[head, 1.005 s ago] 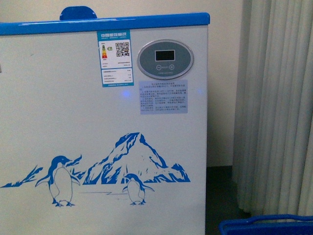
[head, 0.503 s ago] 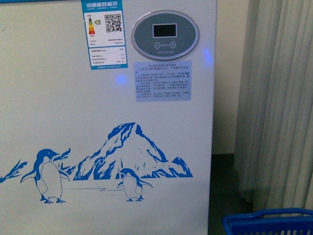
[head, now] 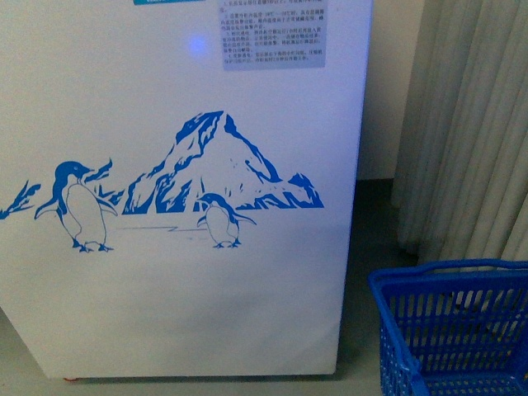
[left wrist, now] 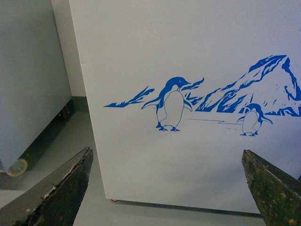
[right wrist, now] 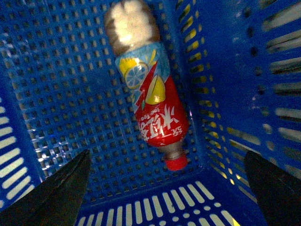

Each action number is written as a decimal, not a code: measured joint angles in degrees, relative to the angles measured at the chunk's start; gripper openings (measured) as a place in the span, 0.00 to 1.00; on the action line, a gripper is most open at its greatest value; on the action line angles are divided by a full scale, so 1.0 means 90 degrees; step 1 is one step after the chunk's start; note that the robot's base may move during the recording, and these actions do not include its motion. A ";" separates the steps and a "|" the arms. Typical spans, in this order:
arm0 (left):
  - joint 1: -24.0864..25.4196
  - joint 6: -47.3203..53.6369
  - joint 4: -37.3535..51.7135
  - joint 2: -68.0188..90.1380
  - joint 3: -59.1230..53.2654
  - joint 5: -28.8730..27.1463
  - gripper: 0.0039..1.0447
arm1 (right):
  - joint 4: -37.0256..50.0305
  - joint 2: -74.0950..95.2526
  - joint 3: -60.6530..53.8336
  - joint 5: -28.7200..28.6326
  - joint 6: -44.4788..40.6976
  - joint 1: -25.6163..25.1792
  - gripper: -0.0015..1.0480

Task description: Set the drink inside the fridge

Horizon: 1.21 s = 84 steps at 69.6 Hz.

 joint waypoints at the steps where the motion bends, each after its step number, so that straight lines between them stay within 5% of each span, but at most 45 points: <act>1: 0.0000 0.0000 0.0000 0.0000 0.0000 0.0000 0.92 | 0.0002 0.0194 0.0134 0.0012 -0.0015 0.0010 0.93; 26: 0.0000 0.0000 0.0000 0.0000 0.0000 0.0000 0.92 | -0.0282 0.2373 0.2210 0.0342 -0.0197 -0.0138 0.93; 51: 0.0000 0.0000 0.0000 0.0000 0.0000 0.0000 0.92 | -0.0624 0.3349 0.2970 0.0338 -0.0175 -0.0325 0.92; 72: 0.0000 0.0000 0.0000 0.0000 0.0000 0.0000 0.92 | -0.0495 0.2858 0.2431 0.0073 0.0151 -0.0228 0.53; 84: 0.0000 0.0000 0.0000 0.0000 0.0000 0.0002 0.92 | -0.0435 0.1549 0.1620 -0.0221 0.0389 0.0034 0.43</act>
